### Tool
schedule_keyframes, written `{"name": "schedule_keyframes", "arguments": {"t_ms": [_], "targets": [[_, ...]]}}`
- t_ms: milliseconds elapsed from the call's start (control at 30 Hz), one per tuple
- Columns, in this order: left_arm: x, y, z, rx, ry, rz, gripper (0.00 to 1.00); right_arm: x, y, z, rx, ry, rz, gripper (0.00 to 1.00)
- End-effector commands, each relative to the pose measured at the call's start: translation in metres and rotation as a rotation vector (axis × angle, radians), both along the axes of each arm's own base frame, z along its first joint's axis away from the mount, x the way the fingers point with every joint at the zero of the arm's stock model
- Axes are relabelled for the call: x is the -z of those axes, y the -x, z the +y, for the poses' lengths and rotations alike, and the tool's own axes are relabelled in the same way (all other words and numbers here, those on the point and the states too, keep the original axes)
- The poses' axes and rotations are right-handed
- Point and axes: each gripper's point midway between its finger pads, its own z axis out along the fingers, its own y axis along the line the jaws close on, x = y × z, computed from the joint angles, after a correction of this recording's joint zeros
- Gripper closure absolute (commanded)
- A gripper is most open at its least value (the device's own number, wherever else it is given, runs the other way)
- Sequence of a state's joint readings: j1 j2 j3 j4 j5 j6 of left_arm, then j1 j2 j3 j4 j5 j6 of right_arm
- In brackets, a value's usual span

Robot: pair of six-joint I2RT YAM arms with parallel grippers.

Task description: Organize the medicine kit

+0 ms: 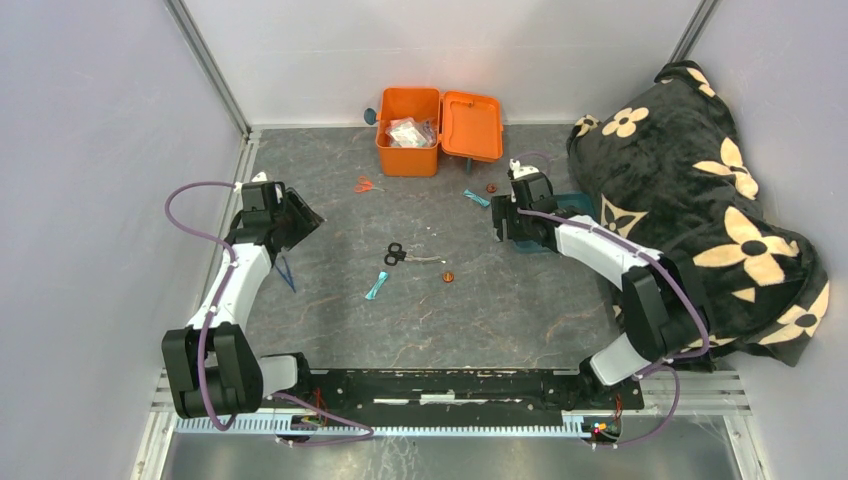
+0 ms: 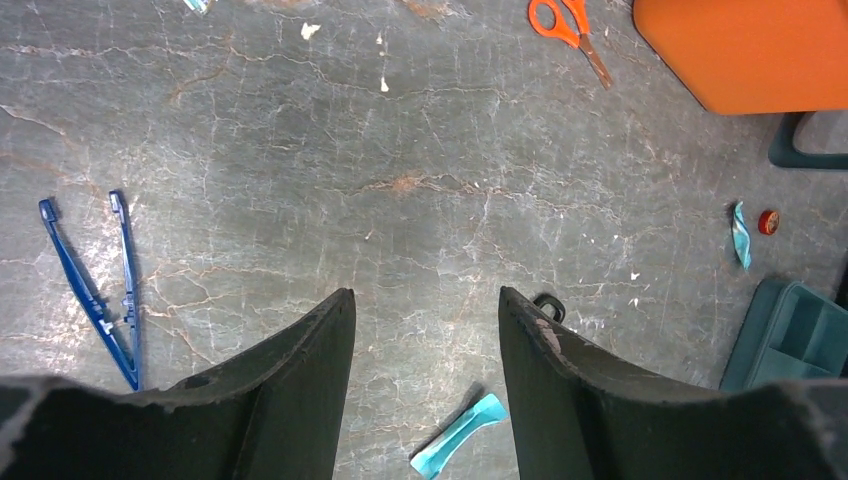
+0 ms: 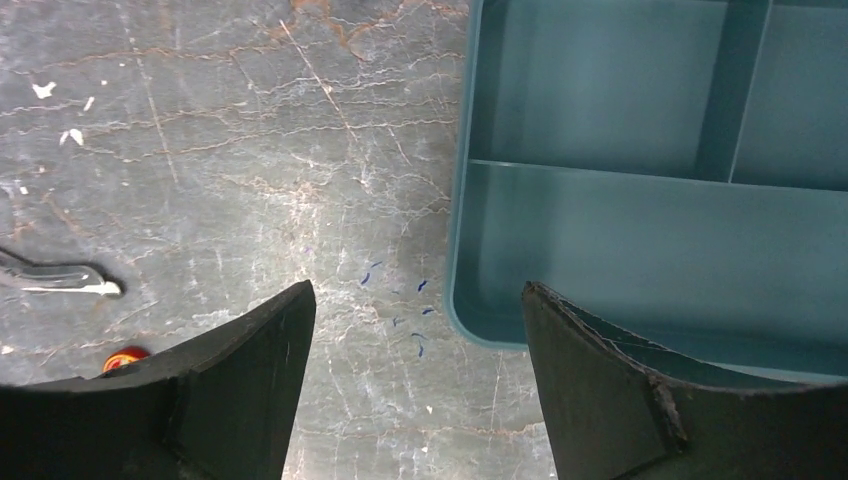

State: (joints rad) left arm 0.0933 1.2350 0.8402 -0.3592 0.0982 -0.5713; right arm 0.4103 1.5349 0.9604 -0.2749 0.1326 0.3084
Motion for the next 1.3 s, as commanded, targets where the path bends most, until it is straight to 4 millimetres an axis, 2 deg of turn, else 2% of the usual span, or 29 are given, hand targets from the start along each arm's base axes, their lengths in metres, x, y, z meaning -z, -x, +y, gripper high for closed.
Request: {"name": "schedule_keyframes", "arguments": {"t_ms": [0, 233, 433, 700, 867, 1033, 1133, 1200, 1267], "targets": [[-0.017, -0.007, -0.007, 0.065, 0.000, -0.070, 0.39, 0.000, -0.015, 0.000, 0.006, 0.027, -0.003, 0.18], [-0.018, -0.007, -0.008, 0.069, 0.003, -0.073, 0.39, 0.027, -0.011, 0.015, -0.083, 0.012, 0.085, 0.20], [-0.018, -0.008, -0.006, 0.062, -0.001, -0.068, 0.39, 0.036, 0.007, 0.017, -0.128, -0.011, 0.129, 0.21], [-0.013, -0.008, -0.003, 0.047, -0.010, -0.048, 0.39, 0.040, 0.062, 0.022, -0.231, -0.094, 0.202, 0.24], [-0.010, -0.008, 0.000, 0.033, -0.015, -0.035, 0.39, 0.033, 0.096, 0.022, -0.293, -0.134, 0.222, 0.25], [-0.009, -0.008, 0.004, 0.018, -0.028, -0.027, 0.39, 0.014, 0.112, 0.020, -0.336, -0.148, 0.205, 0.25], [-0.007, -0.009, 0.013, -0.019, -0.045, -0.016, 0.38, -0.005, 0.101, 0.006, -0.276, -0.089, 0.137, 0.24], [-0.003, -0.009, 0.024, -0.068, -0.042, 0.002, 0.36, -0.023, 0.087, -0.006, -0.194, -0.052, 0.042, 0.23], [0.002, -0.011, 0.036, -0.118, -0.019, 0.016, 0.36, -0.043, 0.077, -0.009, -0.144, -0.067, -0.054, 0.22]]}}
